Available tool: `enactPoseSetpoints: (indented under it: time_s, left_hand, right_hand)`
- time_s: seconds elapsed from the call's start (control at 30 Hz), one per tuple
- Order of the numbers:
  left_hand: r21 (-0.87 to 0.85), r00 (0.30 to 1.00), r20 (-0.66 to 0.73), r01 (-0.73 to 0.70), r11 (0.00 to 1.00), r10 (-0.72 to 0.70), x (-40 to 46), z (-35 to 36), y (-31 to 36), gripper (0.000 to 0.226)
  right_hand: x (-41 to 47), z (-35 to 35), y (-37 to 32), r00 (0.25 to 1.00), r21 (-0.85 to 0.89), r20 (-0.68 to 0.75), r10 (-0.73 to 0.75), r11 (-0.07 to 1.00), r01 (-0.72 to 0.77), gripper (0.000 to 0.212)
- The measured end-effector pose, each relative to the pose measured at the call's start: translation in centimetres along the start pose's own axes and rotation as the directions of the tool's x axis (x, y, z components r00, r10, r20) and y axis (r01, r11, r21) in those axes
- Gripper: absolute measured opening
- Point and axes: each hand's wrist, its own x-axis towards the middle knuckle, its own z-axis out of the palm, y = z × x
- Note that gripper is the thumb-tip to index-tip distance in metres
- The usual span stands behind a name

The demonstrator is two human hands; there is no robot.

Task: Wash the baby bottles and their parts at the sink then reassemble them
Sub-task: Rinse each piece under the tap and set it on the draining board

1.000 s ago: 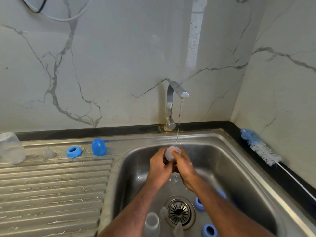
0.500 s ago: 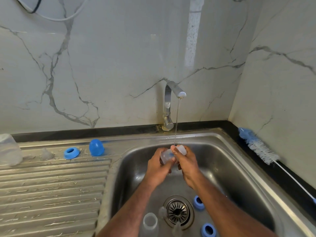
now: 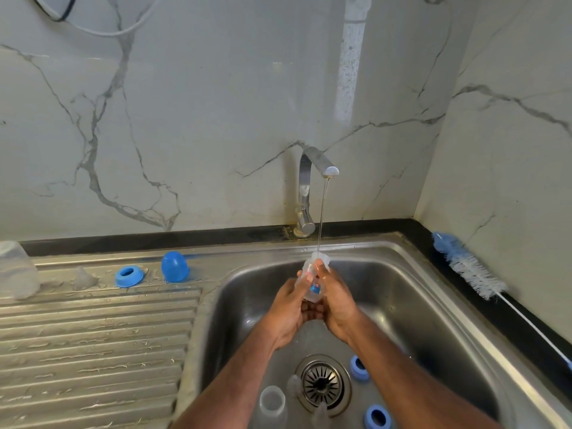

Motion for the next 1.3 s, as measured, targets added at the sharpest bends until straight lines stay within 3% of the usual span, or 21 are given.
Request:
enactPoseSetpoints:
  time_s: [0.07, 0.2, 0.3, 0.4, 0.47, 0.57, 0.63, 0.7, 0.8, 0.87, 0.97, 1.07, 1.13, 1.2, 1.3]
  left_hand:
    - [0.124, 0.997, -0.01, -0.071, 0.99, 0.073, 0.1, -0.6, -0.2, 0.039]
    - [0.322, 0.987, -0.068, -0.114, 0.94, 0.144, 0.1, -1.8, -0.3, 0.049]
    - [0.482, 0.987, -0.131, -0.017, 0.876, 0.091, 0.2, -2.6, -0.3, 0.058]
    - [0.67, 0.969, -0.234, 0.101, 0.736, 0.08, 0.5, -3.2, -0.4, 0.074]
    - [0.678, 0.95, -0.294, 0.131, 0.723, 0.103, 0.7, -3.4, -0.3, 0.071]
    - [0.673, 0.939, -0.331, 0.166, 0.721, 0.092, 0.8, -3.5, -0.4, 0.058]
    - [0.671, 0.938, -0.339, 0.186, 0.717, 0.073, 0.8, -3.6, -0.7, 0.051]
    - [0.69, 0.941, -0.33, 0.185, 0.7, 0.077, 1.0, -3.6, -0.9, 0.042]
    - [0.731, 0.952, -0.293, 0.166, 0.662, 0.085, 1.2, -3.5, -1.1, 0.025]
    - [0.754, 0.956, -0.277, 0.155, 0.638, 0.096, 1.2, -3.4, -1.2, 0.02]
    - [0.749, 0.959, -0.272, 0.159, 0.643, 0.079, 1.2, -3.3, -1.1, 0.019]
    - [0.769, 0.977, -0.211, 0.152, 0.621, 0.023, 1.0, -3.1, -1.1, 0.025]
    - [0.759, 0.987, -0.162, 0.125, 0.639, -0.001, 0.8, -3.0, -1.3, 0.033]
    - [0.748, 0.983, -0.171, 0.088, 0.658, 0.063, 0.8, -2.9, -1.4, 0.036]
    - [0.693, 0.978, -0.193, 0.079, 0.717, 0.078, 1.1, -3.5, -1.2, 0.029]
  right_hand:
    - [0.0, 0.2, 0.0, 0.999, -0.038, -0.035, -0.034, 0.999, 0.033, 0.039]
    - [0.2, 0.3, 0.0, 0.968, -0.49, -0.015, -0.252, 0.845, 0.213, 0.024]
    - [0.1, -0.2, 0.0, 0.994, -0.614, 0.004, -0.114, 0.784, 0.092, 0.023]
    - [0.3, -1.1, 0.3, 0.98, -0.813, -0.05, -0.192, 0.578, 0.071, 0.029]
    - [0.3, -1.4, 0.5, 0.983, -0.828, -0.026, -0.18, 0.555, 0.079, 0.036]
    - [-0.1, -1.6, 0.9, 0.998, -0.863, 0.058, 0.029, 0.504, 0.036, 0.035]
    - [-0.1, -1.6, 0.7, 0.998, -0.903, 0.034, -0.049, 0.427, 0.051, 0.024]
    - [0.1, -1.7, 0.6, 0.994, -0.906, 0.02, -0.107, 0.418, 0.064, 0.017]
    - [0.2, -1.6, 0.8, 0.999, -0.908, 0.037, -0.005, 0.416, 0.036, 0.021]
    - [0.2, -1.8, 1.0, 0.998, -0.944, 0.005, -0.062, 0.329, 0.025, 0.027]
    - [0.2, -1.7, 1.0, 1.0, -0.918, 0.026, -0.014, 0.396, 0.03, 0.035]
    - [0.4, -1.8, 0.7, 0.989, -0.957, -0.051, -0.137, 0.289, -0.009, 0.036]
    - [0.5, -1.8, 0.9, 0.991, -0.899, -0.054, -0.123, 0.439, 0.006, 0.042]
    - [0.4, -1.8, 0.8, 0.999, -0.802, -0.029, -0.039, 0.597, 0.0, 0.045]
    - [0.2, -2.0, 0.2, 0.996, -0.719, 0.061, 0.066, 0.695, -0.002, 0.051]
